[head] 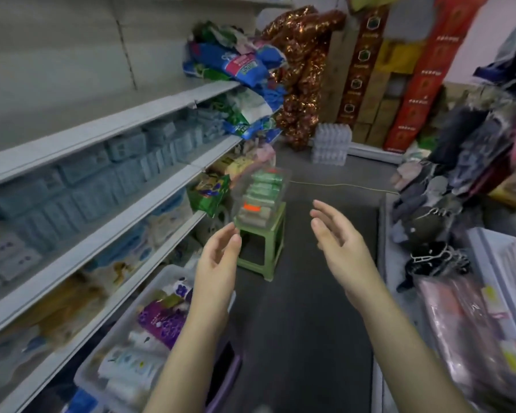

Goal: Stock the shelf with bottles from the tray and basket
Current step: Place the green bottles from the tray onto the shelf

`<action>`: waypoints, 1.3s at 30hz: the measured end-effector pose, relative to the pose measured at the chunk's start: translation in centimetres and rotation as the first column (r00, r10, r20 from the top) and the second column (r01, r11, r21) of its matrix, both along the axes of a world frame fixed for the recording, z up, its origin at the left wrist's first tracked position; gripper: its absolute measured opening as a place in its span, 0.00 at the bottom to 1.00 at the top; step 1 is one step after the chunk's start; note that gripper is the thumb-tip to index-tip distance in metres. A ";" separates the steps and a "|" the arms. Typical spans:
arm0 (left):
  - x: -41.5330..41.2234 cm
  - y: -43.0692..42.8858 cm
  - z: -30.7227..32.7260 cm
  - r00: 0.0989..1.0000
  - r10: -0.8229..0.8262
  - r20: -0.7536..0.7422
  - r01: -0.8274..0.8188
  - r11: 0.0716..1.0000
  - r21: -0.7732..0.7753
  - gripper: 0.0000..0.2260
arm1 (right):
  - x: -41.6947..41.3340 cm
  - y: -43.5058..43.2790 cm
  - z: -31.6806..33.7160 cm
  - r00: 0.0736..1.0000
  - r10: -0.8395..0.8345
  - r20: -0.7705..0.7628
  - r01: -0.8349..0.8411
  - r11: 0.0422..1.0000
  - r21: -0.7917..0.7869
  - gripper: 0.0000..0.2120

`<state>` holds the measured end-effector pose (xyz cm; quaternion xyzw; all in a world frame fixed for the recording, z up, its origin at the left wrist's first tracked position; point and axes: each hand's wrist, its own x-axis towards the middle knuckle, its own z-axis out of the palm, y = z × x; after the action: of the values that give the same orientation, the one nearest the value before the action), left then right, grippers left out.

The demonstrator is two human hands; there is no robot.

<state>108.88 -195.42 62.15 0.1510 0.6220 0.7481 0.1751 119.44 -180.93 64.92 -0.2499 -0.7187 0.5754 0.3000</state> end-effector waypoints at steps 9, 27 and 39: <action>-8.4 16.2 -2.4 0.993 -0.011 0.115 0.014 1.000 -0.025 0.11 | -8.4 14.8 -2.1 0.996 -0.012 0.092 0.019 0.997 -0.069 0.17; -24.2 40.2 -10.2 0.893 0.328 0.307 -0.260 0.935 -0.241 0.14 | -29.5 45.1 -9.7 0.952 0.203 0.231 -0.143 0.957 -0.251 0.11; -38.5 46.9 -18.2 0.704 0.450 0.550 -0.267 0.885 -0.382 0.11 | -50.0 53.6 -17.5 0.825 0.349 0.444 -0.271 0.934 -0.232 0.19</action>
<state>70.40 -148.54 43.92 -0.2563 0.6426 0.6811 0.2398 69.48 -127.30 47.39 -0.2867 -0.7531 0.5921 -0.0051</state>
